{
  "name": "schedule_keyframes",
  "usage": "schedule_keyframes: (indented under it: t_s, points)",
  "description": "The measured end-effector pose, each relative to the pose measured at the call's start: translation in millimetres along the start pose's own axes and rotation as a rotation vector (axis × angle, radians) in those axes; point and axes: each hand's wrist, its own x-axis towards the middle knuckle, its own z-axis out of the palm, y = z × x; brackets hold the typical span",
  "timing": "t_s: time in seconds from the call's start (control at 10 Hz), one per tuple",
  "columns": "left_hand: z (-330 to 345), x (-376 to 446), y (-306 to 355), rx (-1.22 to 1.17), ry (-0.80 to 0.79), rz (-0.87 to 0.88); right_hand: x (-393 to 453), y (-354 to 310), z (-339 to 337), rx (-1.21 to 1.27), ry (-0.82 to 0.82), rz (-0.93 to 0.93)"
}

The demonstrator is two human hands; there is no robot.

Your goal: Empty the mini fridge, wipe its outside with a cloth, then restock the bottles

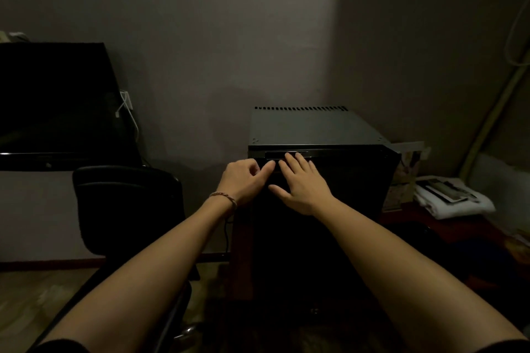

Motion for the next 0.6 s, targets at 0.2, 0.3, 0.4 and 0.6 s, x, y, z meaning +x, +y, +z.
schedule_keyframes:
  t_s: [0.2,0.3,0.4,0.6]
  points:
    - [-33,-49,50,-1.017,-0.652,-0.274,-5,2,-6,0.011,-0.045,-0.003]
    - [-49,-74,55,-1.197,-0.843,-0.239,-13,-8,-21,0.098,-0.084,0.019]
    - [-68,-90,54,-1.32,-0.904,-0.212,-31,-32,-48,0.472,-0.094,0.089]
    - [-100,-104,54,-1.41,-0.865,-0.206,-85,-56,-121,1.634,-0.39,0.075]
